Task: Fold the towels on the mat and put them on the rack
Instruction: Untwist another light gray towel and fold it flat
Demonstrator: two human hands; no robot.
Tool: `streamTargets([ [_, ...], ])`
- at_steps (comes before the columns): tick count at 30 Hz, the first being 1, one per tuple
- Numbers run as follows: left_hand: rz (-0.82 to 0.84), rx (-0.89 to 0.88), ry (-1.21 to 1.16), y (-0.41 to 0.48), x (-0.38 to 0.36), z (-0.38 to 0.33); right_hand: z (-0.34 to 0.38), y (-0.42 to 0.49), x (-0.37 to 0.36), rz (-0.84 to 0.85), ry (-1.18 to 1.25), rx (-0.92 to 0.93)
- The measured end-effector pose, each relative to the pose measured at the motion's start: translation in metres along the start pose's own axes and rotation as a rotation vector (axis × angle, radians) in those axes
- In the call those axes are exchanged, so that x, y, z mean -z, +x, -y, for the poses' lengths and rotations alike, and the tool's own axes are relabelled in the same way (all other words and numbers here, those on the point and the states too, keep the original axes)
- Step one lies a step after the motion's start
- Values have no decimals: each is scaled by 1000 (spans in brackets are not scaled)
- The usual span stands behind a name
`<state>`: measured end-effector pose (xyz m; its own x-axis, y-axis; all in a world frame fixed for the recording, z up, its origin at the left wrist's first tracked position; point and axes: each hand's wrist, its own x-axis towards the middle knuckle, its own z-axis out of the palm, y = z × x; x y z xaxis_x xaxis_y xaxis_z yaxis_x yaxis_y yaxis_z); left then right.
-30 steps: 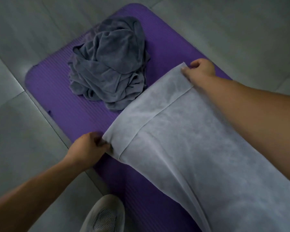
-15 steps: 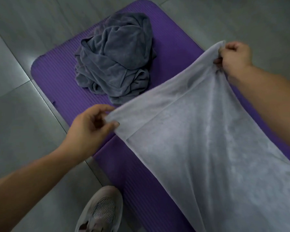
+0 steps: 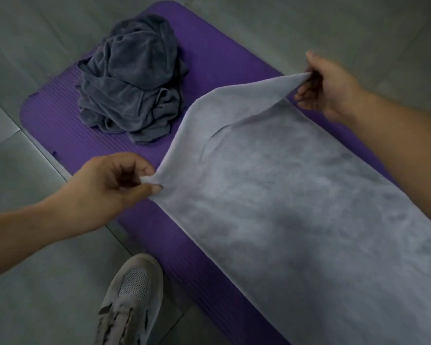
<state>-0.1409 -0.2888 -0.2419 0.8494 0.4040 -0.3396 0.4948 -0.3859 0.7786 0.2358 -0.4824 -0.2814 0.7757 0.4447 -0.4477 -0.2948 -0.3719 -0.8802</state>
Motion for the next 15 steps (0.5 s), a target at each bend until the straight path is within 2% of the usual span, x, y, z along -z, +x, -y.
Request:
streamTargets([
  [6,445,-184,183,-13,-78,-67,-34,-52,73,-136,-107,56],
  [13,711,-388,160,-47,-242,-110,-90,-131,194,-254,-6,76],
  [15,759,-359,123,-64,-293,-117,-113,-160,237,-302,35,50],
])
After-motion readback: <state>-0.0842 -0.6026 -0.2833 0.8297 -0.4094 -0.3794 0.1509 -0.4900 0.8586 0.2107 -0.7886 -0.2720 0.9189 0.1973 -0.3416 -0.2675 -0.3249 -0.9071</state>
